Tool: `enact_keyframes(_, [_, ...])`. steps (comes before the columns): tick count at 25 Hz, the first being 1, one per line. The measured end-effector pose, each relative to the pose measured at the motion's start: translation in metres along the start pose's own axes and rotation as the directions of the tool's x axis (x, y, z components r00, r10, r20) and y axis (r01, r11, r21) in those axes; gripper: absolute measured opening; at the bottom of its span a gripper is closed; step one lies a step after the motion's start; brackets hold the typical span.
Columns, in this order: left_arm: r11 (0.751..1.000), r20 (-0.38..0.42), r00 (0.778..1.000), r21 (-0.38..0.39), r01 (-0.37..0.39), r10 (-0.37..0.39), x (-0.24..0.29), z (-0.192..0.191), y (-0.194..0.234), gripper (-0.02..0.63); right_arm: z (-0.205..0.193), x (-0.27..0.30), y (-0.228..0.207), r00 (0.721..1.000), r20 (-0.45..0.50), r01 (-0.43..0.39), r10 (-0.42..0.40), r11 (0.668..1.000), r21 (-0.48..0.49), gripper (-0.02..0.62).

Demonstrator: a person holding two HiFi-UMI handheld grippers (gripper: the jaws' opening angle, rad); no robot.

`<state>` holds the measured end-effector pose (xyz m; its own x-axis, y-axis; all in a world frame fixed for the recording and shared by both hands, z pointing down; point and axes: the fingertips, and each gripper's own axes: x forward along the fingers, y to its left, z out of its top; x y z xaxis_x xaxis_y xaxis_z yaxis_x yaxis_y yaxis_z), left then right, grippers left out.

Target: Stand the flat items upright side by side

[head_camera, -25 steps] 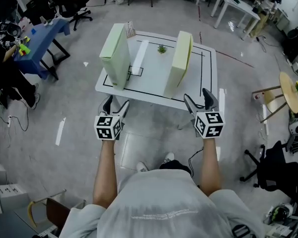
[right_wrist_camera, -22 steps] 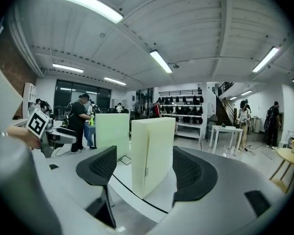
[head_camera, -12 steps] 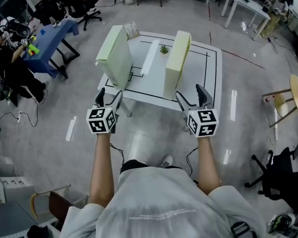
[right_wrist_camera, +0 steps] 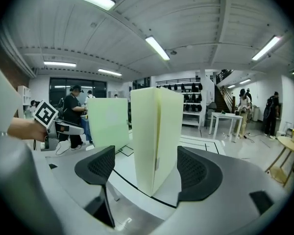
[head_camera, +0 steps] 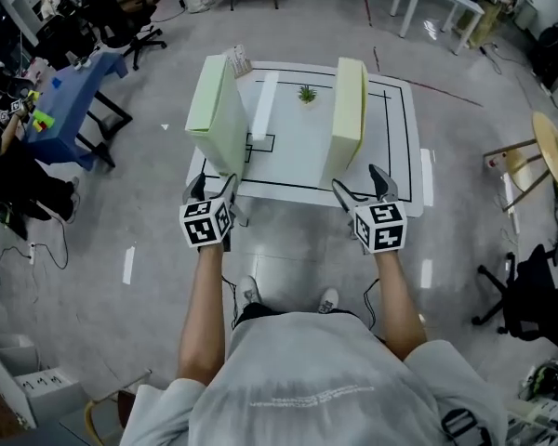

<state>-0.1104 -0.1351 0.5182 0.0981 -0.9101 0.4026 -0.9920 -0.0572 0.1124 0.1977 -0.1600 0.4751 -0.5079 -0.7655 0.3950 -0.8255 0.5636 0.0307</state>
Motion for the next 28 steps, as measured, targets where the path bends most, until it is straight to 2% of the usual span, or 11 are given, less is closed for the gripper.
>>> enact_keyframes(5, [0.987, -0.034, 0.987, 0.031, 0.159, -0.158, 0.042, 0.002, 0.025, 0.353, -0.004, 0.028, 0.019, 0.988, -0.057, 0.148, -0.145, 0.988, 0.054, 0.405])
enact_keyframes(9, [0.974, -0.068, 0.975, 0.068, 0.217, -0.213, 0.061, -0.006, 0.031, 0.353, -0.003, 0.040, 0.024, 0.969, -0.086, 0.240, -0.232, 0.966, 0.093, 0.410])
enact_keyframes(12, [0.977, -0.069, 0.978, 0.077, 0.200, -0.194, 0.071, -0.010, 0.031, 0.353, -0.010, 0.041, 0.019, 0.957, -0.110, 0.280, -0.269, 0.955, 0.099, 0.410])
enact_keyframes(16, [0.973, -0.060, 0.976, 0.092, 0.213, -0.208, 0.084, -0.008, 0.023, 0.353, -0.023, 0.046, 0.004, 0.945, -0.128, 0.311, -0.301, 0.948, 0.069, 0.410])
enact_keyframes(19, [0.979, -0.046, 0.982, 0.075, 0.187, -0.184, 0.089, -0.003, 0.022, 0.353, -0.022, 0.059, -0.002, 0.950, -0.139, 0.284, -0.278, 0.959, 0.024, 0.410])
enact_keyframes(24, [0.992, -0.026, 0.993, 0.051, 0.119, -0.118, 0.097, -0.003, 0.023, 0.351, -0.021, 0.073, -0.016, 0.961, -0.126, 0.250, -0.246, 0.968, 0.020, 0.408])
enact_keyframes(28, [0.993, -0.004, 0.994, 0.029, 0.111, -0.111, 0.098, -0.002, 0.026, 0.348, -0.022, 0.084, -0.019, 0.961, -0.138, 0.240, -0.240, 0.971, -0.021, 0.407])
